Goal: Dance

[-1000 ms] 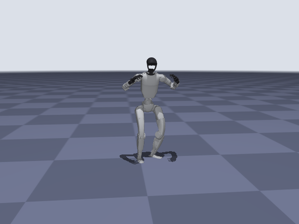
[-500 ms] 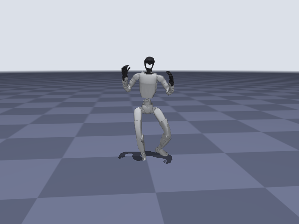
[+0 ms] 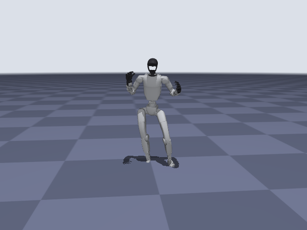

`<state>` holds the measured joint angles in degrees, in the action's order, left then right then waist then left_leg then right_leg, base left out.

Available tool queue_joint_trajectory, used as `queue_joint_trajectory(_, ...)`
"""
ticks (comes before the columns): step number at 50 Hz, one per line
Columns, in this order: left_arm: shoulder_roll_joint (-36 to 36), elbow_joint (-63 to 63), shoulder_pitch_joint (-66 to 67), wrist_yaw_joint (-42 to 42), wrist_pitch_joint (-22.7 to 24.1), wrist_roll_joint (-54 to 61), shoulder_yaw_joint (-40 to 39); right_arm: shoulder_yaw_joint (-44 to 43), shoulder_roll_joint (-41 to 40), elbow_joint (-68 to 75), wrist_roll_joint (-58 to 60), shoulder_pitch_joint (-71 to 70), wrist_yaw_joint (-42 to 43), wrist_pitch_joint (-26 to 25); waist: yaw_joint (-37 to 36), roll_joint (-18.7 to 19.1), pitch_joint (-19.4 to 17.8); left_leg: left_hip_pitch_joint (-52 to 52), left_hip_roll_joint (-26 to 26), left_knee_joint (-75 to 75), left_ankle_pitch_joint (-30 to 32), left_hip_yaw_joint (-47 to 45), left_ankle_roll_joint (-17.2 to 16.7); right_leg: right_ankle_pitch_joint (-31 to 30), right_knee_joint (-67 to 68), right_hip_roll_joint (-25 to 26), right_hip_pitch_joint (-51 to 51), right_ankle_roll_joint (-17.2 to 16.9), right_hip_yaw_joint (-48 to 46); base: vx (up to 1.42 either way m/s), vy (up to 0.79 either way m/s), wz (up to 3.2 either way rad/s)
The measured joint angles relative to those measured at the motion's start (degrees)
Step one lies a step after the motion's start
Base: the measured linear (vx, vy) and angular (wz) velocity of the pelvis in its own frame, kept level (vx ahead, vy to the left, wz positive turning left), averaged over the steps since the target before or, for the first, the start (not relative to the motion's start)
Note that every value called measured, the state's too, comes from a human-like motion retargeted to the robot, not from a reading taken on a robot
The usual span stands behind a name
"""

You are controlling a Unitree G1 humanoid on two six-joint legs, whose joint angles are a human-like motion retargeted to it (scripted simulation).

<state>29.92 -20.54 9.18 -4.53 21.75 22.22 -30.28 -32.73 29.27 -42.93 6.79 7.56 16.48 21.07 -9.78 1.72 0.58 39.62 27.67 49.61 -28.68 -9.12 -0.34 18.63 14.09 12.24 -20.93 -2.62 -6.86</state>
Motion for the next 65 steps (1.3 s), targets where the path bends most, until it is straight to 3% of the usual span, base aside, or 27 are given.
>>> queue_joint_trajectory(9, -3.0, 4.9, 6.8, 6.3, 1.9, -6.5, -9.7, -7.3, -7.7, 4.7, 1.4, 4.4, 7.6, 2.6, 4.1, 0.4, 4.5, -3.4, -1.6, -2.7, -2.1, -5.3, 0.8, 1.9, 4.7, -2.2, -2.6, 0.3, 2.5, 0.07, 0.08, -0.20)
queue_joint_trajectory(10, -2.8, 4.5, 6.8, 6.6, 2.3, -6.3, -9.6, -7.3, -8.0, 4.4, 1.3, 4.5, 8.2, 3.0, 4.6, 0.4, 5.0, -3.8, -1.8, -2.9, -2.1, -5.7, 0.8, 1.7, 4.9, -2.4, -2.6, 0.2, 2.7, 0.09, 0.07, 0.19)
queue_joint_trajectory(12, -1.4, 4.3, 5.2, 7.3, 3.6, -5.1, -8.6, -6.3, -7.9, 4.1, 1.3, 3.1, 9.7, 4.0, 7.0, -1.5, 5.5, -9.1, -6.8, -11.1, 0.2, -8.3, 1.4, 0.9, 1.4, -5.8, 0.1, -0.5, 3.0, 0.10, 0.07, 0.38)
queue_joint_trajectory(20, -3.2, 0.8, 2.5, 4.8, 5.4, 2.0, -0.2, 1.2, -8.6, 0.7, 0.8, -0.5, 9.5, 5.7, 10.0, -1.0, 9.5, -12.3, -8.7, -15.2, 0.4, -10.9, 0.6, 0.9, 2.5, -7.5, -0.3, -1.1, 3.6, 0.04, 0.07, -0.10)
queue_joint_trajectory(31, -7.2, -0.7, 0.5, -3.7, 4.6, 8.9, 9.6, 10.1, -10.5, 1.0, 2.1, -4.3, 4.1, 4.5, 13.7, -3.4, 11.4, -19.5, -16.9, -29.8, 4.8, -16.9, 1.9, 2.6, 5.5, -13.3, -3.0, -2.3, 4.8, 0.01, 0.07, -0.11)
queue_joint_trajectory(42, -9.1, -0.4, -1.1, -9.0, 1.5, 4.2, 18.8, 21.8, -10.6, 4.6, 2.4, -5.6, -6.5, 2.3, 16.1, -6.4, 12.0, -28.8, -26.4, -51.5, 13.8, -23.3, 3.3, 4.5, 11.1, -17.7, -8.1, -4.0, 6.8, -0.01, 0.05, -0.33)
queue_joint_trajectory(53, -8.6, -1.4, 0.3, -13.8, -1.3, 1.3, 21.2, 27.3, -7.8, 7.3, 0.0, -7.8, -15.8, 0.3, 16.7, -7.4, 12.5, -30.9, -28.0, -51.8, 12.3, -26.6, 4.2, 4.7, 11.6, -18.2, -8.5, -4.9, 9.3, 0.02, 0.03, -0.38)
queue_joint_trajectory(65, -10.4, -3.2, 3.6, -19.4, -3.2, 7.6, 20.4, 31.0, -8.6, 8.1, -6.3, -9.7, -21.7, -0.9, 16.2, -7.3, 12.8, -34.1, -28.3, -51.8, 11.2, -28.5, 5.1, 4.8, 10.0, -17.2, -6.4, -5.0, 12.2, 0.04, 0.01, -0.32)
